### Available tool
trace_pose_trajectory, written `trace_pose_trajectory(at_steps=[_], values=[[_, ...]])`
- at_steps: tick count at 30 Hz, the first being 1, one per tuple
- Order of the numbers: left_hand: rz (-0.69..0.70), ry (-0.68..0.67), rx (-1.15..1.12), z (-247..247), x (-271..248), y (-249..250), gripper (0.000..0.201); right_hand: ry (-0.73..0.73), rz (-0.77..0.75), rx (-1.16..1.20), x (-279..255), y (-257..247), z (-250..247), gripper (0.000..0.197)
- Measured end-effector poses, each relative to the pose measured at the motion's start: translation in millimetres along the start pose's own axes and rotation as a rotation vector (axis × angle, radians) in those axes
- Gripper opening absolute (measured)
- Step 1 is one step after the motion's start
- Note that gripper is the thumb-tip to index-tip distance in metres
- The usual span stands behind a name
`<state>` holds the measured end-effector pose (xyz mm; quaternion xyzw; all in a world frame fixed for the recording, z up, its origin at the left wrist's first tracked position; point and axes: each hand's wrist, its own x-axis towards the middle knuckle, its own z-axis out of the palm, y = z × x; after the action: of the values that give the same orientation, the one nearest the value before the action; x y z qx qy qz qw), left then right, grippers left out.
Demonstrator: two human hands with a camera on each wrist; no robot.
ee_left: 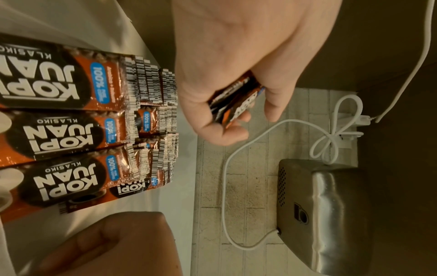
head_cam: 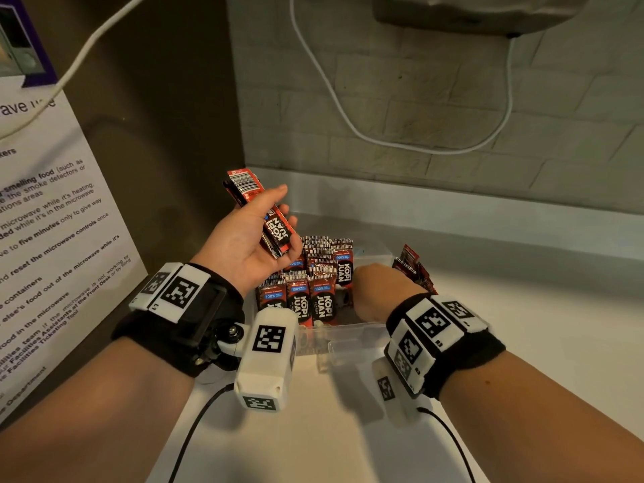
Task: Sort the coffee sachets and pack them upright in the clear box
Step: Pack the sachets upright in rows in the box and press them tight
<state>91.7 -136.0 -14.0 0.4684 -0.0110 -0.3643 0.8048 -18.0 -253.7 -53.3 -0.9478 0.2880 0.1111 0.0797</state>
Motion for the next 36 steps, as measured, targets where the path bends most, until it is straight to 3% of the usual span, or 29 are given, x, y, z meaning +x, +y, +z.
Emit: trace_pose_trajectory(at_steps=[15,21,27,31,34,36], values=[[-0.025,-0.060,0.039,2.9,2.8,-8.2,0.010,-0.098,-0.106,-0.219,-17.5,0.9,-16.3,0.027],[-0.028,-0.101,0.030,3.1,3.2,-10.2,0.006,-0.043,-0.136,-0.188,-20.9,2.2,-23.9,0.009],[-0.017,-0.140,0.025,4.0,3.1,-13.5,0.016,0.005,-0.127,-0.150,-16.6,7.5,-26.8,0.027],[-0.007,-0.214,0.092,4.0,1.4,-16.8,0.016,0.263,-0.132,0.095,-11.6,14.2,-32.1,0.019],[-0.016,-0.264,0.187,5.1,0.6,-19.6,0.011,0.491,-0.180,0.653,-8.5,11.8,-35.3,0.015],[-0.015,-0.298,0.244,7.6,-0.6,-22.2,0.008,0.466,-0.197,1.058,-10.9,4.4,-38.8,0.018]])
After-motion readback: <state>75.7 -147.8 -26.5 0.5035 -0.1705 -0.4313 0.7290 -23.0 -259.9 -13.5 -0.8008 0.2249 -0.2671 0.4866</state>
